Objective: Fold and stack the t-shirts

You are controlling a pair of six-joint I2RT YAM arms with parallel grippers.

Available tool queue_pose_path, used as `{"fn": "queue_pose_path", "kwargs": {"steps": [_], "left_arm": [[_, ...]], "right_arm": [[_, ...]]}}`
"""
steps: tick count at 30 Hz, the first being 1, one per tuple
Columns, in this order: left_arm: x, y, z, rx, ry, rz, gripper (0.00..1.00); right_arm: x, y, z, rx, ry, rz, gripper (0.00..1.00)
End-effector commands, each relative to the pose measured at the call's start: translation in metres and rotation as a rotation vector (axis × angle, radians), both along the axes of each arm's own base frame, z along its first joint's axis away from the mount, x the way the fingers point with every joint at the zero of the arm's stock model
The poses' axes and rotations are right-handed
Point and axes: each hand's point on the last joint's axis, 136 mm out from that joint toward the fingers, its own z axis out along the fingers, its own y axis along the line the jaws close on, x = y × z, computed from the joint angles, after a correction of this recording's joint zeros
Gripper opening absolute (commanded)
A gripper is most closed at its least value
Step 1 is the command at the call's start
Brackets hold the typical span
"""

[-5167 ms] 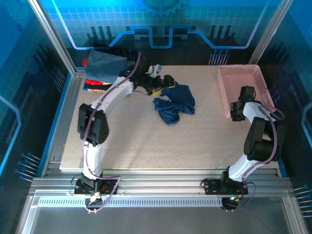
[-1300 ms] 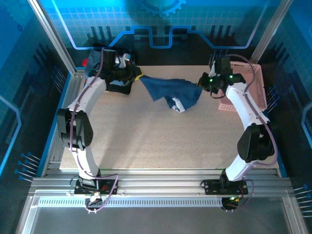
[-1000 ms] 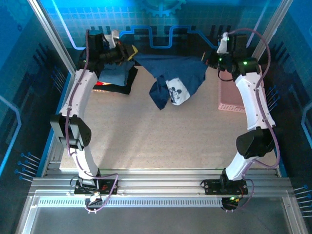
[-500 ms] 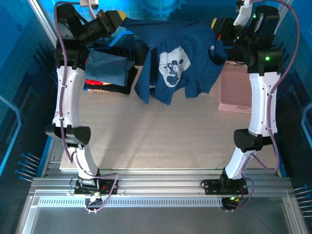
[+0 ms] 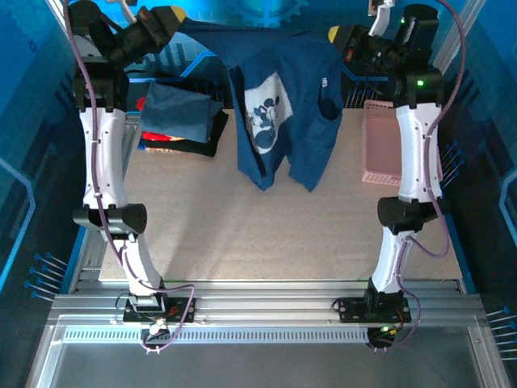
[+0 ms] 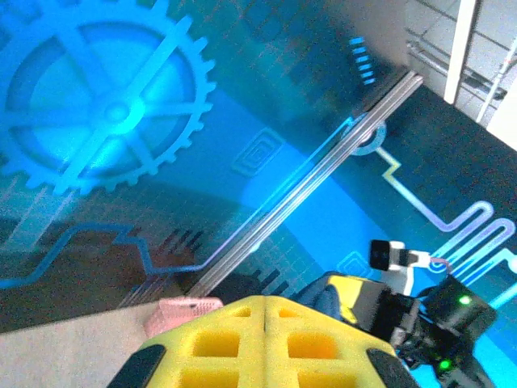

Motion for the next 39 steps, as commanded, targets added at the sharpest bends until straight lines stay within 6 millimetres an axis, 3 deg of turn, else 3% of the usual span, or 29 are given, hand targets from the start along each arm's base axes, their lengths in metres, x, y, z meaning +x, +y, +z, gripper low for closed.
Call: {"fn": "queue_pose_path", "kwargs": {"steps": [1,5,7,9,12,16,18,20,23,26,28,31,33,35,36,37,39], "left_arm": [[-0.023,0.029,0.042,-0.054,-0.085,0.068,0.00],[-0.044,0.009,0.042,-0.035,-0.071,-0.004,0.00],[-0.055,-0.015,0.028,-0.008,-0.036,-0.062,0.00],[-0.063,-0.048,0.002,0.013,0.030,-0.140,0.00],[-0.070,-0.106,-0.068,0.044,0.182,-0.254,0.00],[-0.080,-0.168,-0.197,-0.055,0.495,-0.369,0.00],[-0.096,-0.195,-0.252,-0.031,0.608,-0.397,0.00],[-0.122,-0.227,-0.302,0.035,0.718,-0.462,0.00],[-0.146,-0.254,-0.374,0.113,0.890,-0.488,0.00],[-0.155,-0.263,-0.438,0.222,1.011,-0.445,0.00],[-0.158,-0.274,-0.469,0.251,1.077,-0.441,0.00],[-0.161,-0.302,-0.494,0.249,1.109,-0.476,0.00],[-0.161,-0.312,-0.515,0.283,1.129,-0.462,0.00],[-0.156,-0.314,-0.538,0.299,1.164,-0.428,0.00],[-0.154,-0.314,-0.545,0.304,1.178,-0.411,0.00],[-0.153,-0.314,-0.551,0.313,1.187,-0.401,0.04],[-0.155,-0.315,-0.552,0.338,1.193,-0.393,0.40]], "right_arm": [[0.016,-0.041,0.028,0.091,-0.070,-0.107,0.00],[0.013,-0.047,0.027,0.082,-0.074,-0.078,0.00],[0.007,-0.049,0.014,0.025,-0.039,-0.080,0.00],[0.003,-0.057,-0.013,-0.042,0.043,-0.111,0.00],[-0.008,-0.073,-0.069,-0.109,0.203,-0.168,0.00],[-0.036,-0.109,-0.174,-0.126,0.474,-0.300,0.00],[-0.057,-0.124,-0.234,-0.145,0.629,-0.344,0.00],[-0.080,-0.132,-0.282,-0.188,0.764,-0.365,0.00],[-0.099,-0.133,-0.330,-0.243,0.887,-0.347,0.00],[-0.093,-0.127,-0.357,-0.270,0.931,-0.320,0.00],[-0.085,-0.122,-0.370,-0.307,0.961,-0.307,0.01],[-0.074,-0.117,-0.384,-0.407,0.988,-0.314,0.07],[-0.067,-0.108,-0.389,-0.434,0.976,-0.298,0.21],[-0.062,-0.098,-0.392,-0.440,0.956,-0.276,0.42],[-0.061,-0.094,-0.391,-0.441,0.947,-0.267,0.48],[-0.061,-0.089,-0.388,-0.444,0.941,-0.257,0.55],[-0.070,-0.082,-0.378,-0.464,0.931,-0.246,0.62]]}}
